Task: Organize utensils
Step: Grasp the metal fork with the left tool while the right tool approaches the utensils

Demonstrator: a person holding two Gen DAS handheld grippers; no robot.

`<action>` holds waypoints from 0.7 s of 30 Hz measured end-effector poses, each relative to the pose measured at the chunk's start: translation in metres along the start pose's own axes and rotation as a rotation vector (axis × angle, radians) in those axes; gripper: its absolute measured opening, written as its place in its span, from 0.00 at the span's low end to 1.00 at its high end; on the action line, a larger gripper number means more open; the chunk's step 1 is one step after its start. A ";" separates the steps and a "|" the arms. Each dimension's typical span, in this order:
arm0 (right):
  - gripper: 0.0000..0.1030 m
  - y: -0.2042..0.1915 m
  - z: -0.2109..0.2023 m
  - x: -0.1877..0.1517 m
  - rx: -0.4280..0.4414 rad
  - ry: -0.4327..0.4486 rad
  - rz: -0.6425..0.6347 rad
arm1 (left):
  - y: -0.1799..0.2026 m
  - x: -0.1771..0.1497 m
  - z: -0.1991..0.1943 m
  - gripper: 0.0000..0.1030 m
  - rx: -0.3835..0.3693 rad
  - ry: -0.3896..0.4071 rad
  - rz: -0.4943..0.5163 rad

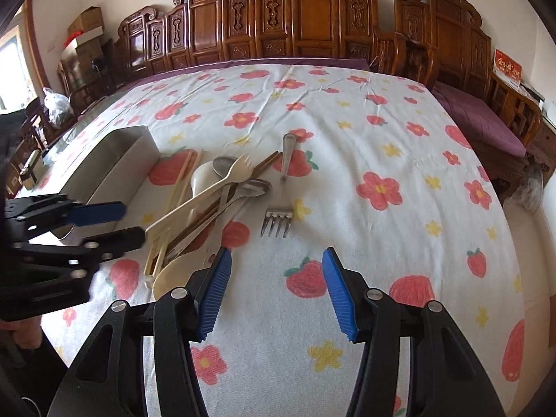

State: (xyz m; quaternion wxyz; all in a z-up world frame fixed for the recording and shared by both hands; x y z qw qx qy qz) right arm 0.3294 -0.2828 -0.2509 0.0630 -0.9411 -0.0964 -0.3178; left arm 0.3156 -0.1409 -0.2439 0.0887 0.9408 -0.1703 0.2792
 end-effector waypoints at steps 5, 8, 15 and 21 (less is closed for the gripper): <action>0.55 0.001 0.003 -0.002 0.001 -0.012 0.003 | -0.008 0.008 0.018 0.25 0.017 -0.018 -0.012; 0.55 0.002 0.002 -0.001 0.010 -0.009 0.011 | -0.011 0.013 0.026 0.25 0.012 -0.035 -0.024; 0.55 0.004 0.000 0.001 0.012 -0.008 0.022 | -0.009 0.017 0.040 0.25 -0.009 -0.067 -0.013; 0.55 0.006 0.001 0.000 0.008 -0.011 0.022 | -0.001 0.017 0.034 0.04 -0.051 -0.060 0.005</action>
Point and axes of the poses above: each gripper's, at about its wrist camera, not at the fingertips, and z roughly the way its jaws point, y to its right, x to its top, the point moved 6 cm from there along z, roughly the way its jaws point, and after that the axes turned 2 degrees about -x, right-handed, at the moved point
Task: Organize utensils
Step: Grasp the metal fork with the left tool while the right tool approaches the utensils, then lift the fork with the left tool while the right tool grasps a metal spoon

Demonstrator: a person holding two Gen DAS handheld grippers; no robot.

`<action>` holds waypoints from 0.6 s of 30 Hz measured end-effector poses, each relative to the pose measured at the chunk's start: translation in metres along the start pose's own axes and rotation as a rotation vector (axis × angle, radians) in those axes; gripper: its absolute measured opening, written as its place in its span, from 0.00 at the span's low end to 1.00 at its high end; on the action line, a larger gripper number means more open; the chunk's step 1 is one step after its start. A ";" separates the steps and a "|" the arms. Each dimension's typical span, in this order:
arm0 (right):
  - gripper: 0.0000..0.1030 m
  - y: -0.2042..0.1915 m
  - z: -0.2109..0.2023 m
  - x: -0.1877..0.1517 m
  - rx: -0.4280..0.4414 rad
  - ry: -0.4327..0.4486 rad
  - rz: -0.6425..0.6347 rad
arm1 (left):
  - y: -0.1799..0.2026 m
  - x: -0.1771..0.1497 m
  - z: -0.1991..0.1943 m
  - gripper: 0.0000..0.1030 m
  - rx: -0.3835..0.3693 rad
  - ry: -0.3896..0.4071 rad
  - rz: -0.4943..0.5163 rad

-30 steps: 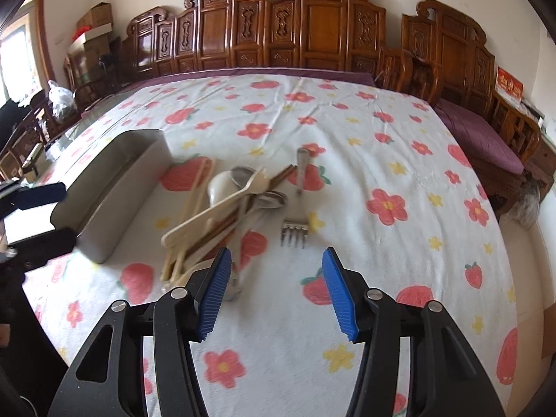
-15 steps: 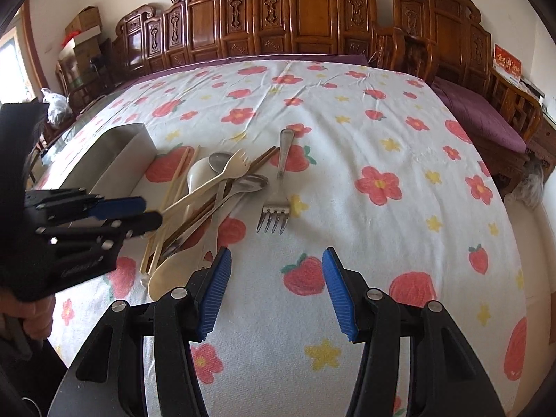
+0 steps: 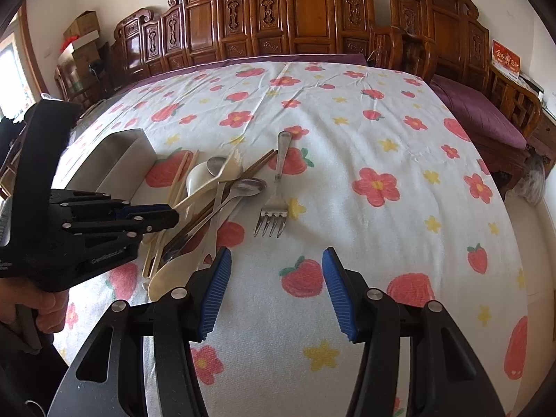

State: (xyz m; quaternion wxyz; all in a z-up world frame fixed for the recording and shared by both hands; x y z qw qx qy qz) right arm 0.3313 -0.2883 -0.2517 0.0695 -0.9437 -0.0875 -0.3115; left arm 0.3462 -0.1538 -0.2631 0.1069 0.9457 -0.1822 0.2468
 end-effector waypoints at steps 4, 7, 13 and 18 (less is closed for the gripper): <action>0.55 -0.001 0.001 -0.002 -0.003 -0.005 -0.005 | 0.012 -0.003 -0.018 0.04 -0.018 0.042 0.020; 0.55 -0.004 0.002 -0.004 -0.002 -0.008 -0.011 | 0.015 -0.006 -0.032 0.04 -0.014 0.067 0.018; 0.55 -0.009 0.003 -0.002 0.007 -0.001 -0.016 | 0.007 -0.015 -0.064 0.04 -0.004 0.122 0.011; 0.49 -0.021 0.005 0.002 0.032 0.004 0.009 | -0.001 -0.024 -0.087 0.04 0.007 0.161 0.010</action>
Point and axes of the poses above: each gripper's, at about its wrist camera, not at the fingertips, and z roughly the way its jaws point, y to its right, x to its top, the point moved 6 cm from there along z, roughly the way its jaws point, and after that the axes turned 2 degrees about -x, right-handed, at the moved point
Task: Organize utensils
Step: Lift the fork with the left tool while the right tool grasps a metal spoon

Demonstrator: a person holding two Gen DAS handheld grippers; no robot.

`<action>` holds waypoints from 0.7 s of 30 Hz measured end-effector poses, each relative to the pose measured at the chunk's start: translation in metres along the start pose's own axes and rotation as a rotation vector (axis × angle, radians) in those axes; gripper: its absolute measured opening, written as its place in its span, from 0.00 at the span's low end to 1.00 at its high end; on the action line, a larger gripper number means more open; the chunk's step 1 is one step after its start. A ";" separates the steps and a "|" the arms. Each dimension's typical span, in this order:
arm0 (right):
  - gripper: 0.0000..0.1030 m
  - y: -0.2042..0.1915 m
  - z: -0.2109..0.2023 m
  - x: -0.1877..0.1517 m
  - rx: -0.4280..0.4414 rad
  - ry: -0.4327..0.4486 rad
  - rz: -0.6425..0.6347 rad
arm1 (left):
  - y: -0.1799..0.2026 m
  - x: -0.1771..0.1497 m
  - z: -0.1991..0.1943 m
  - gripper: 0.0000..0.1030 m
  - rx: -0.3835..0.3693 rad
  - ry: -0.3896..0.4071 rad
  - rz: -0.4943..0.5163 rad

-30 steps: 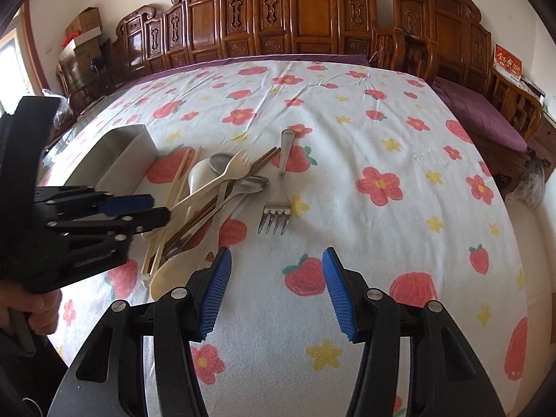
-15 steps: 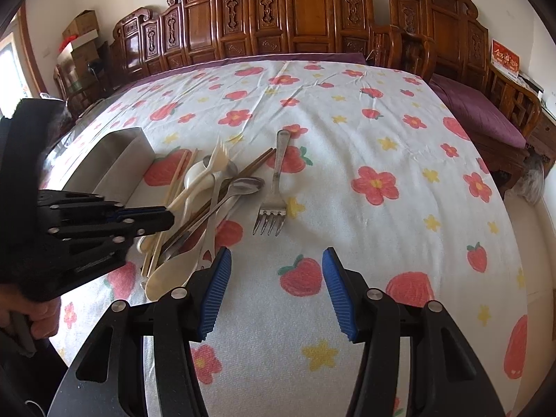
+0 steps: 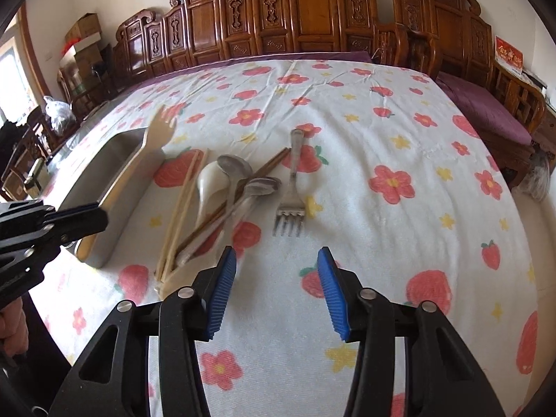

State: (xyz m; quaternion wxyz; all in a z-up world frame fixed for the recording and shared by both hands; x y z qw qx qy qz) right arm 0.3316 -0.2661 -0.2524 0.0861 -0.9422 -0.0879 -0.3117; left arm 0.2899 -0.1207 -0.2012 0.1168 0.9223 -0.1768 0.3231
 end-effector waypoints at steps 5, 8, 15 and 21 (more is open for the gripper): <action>0.44 -0.022 0.020 0.012 0.030 -0.014 0.035 | -0.003 -0.006 -0.012 0.04 0.009 0.021 0.006; 0.39 -0.028 0.040 0.019 0.027 -0.043 0.071 | -0.007 -0.009 -0.021 0.04 0.007 0.036 -0.006; 0.27 -0.024 0.067 0.032 0.045 -0.079 0.152 | -0.014 -0.016 -0.039 0.04 0.001 0.056 -0.027; 0.21 -0.021 0.082 0.036 0.055 -0.127 0.207 | -0.020 -0.019 -0.046 0.04 -0.008 0.074 -0.049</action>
Point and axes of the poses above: each gripper's, at about its wrist camera, not at the fingertips, and z roughly the way its jaws point, y to its right, x to its top, the point moved 6 cm from there along z, roughly the way its jaws point, and after that the axes turned 2 degrees about -x, right-handed, at the moved point
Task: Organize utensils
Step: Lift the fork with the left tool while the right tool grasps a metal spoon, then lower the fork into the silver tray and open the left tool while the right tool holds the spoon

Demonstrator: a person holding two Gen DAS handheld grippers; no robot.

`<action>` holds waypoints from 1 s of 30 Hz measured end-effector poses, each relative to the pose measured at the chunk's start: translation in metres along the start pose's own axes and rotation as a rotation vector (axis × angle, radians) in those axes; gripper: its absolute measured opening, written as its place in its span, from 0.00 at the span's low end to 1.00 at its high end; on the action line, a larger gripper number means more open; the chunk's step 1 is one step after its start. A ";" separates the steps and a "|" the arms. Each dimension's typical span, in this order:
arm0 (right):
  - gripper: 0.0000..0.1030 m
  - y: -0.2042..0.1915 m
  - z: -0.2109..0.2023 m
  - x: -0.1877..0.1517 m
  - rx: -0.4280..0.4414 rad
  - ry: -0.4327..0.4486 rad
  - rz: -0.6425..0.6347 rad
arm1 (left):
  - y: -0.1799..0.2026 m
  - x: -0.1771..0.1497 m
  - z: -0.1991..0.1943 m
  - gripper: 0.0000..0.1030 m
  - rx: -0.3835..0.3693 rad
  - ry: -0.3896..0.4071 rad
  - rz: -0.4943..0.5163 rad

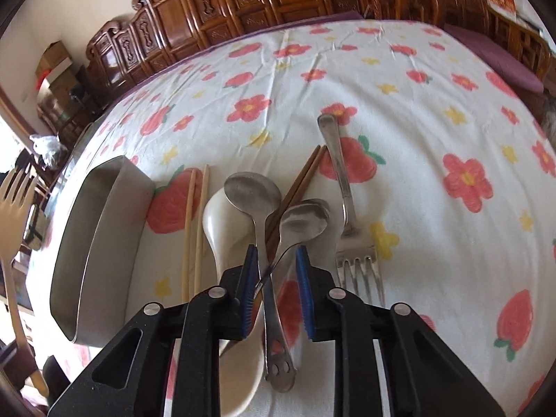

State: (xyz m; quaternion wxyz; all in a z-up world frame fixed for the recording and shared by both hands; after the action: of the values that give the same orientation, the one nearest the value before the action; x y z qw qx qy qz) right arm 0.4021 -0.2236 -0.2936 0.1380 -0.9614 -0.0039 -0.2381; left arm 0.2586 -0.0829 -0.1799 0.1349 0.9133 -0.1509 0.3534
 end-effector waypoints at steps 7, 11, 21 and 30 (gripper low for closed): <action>0.10 0.005 -0.001 0.002 0.002 -0.024 0.045 | -0.003 -0.004 -0.003 0.04 -0.003 0.004 -0.011; 0.02 0.003 -0.005 0.001 0.001 -0.028 0.032 | -0.004 -0.005 -0.006 0.04 -0.003 0.009 -0.013; 0.02 -0.004 -0.037 0.007 0.035 0.031 -0.008 | -0.009 -0.004 -0.010 0.04 0.005 0.018 -0.016; 0.02 -0.043 -0.069 0.017 0.057 0.073 -0.110 | -0.043 0.004 -0.017 0.04 0.059 0.028 -0.041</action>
State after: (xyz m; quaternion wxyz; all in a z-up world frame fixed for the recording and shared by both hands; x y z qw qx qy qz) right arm 0.3826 -0.2022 -0.2155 0.1523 -0.9460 -0.0586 -0.2802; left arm 0.2674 -0.0386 -0.1708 0.1174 0.9147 -0.1197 0.3678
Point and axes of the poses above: each gripper's, at about its wrist camera, not at the fingertips, and z roughly the way its jaws point, y to its right, x to its top, the point moved 6 cm from there along z, roughly the way its jaws point, and after that the axes turned 2 degrees about -x, right-handed, at the moved point
